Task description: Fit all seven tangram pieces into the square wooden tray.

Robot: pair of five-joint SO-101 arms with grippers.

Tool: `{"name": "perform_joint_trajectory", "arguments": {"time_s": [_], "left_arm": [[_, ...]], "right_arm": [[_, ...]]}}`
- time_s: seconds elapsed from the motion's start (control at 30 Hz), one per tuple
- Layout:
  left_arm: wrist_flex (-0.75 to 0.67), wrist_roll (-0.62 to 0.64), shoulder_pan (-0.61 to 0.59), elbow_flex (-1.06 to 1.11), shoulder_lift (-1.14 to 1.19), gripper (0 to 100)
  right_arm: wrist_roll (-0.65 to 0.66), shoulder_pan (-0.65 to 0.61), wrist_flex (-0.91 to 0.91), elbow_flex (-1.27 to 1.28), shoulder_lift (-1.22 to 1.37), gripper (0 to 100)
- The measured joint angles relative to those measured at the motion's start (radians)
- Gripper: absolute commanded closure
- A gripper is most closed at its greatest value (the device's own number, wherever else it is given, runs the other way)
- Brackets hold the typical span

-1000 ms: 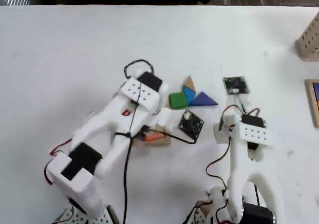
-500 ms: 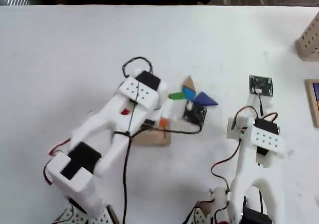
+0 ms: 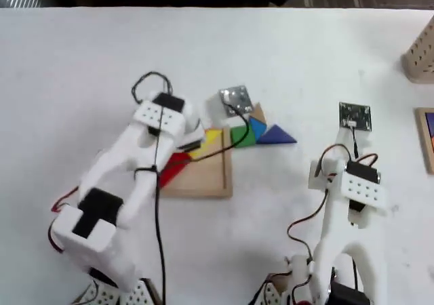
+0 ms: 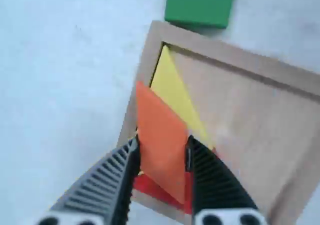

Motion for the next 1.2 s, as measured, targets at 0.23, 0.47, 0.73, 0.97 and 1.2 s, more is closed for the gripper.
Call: {"name": "perform_joint_trajectory", "arguments": {"time_s": [0.23,0.47,0.73,0.97,1.2], "left_arm": [[-0.250,-0.054,-0.009,0.127,-0.011,97],[-0.262,0.044,-0.046,0.127,-0.011,86],[-0.189,0.068,-0.057,0.127,-0.018,86],[-0.029,0.074,-0.055,0.127,-0.130,86],[0.104,0.150,-0.029,0.127,-0.196,79]], "right_arm": [[0.000,0.000,0.000,0.000,0.000,97.8],[0.000,0.000,-0.003,0.000,0.000,97.8],[0.000,-0.002,-0.012,0.000,0.000,97.8],[0.014,-0.002,-0.012,0.000,0.000,97.8],[0.020,-0.002,-0.012,0.000,0.000,97.8]]}}
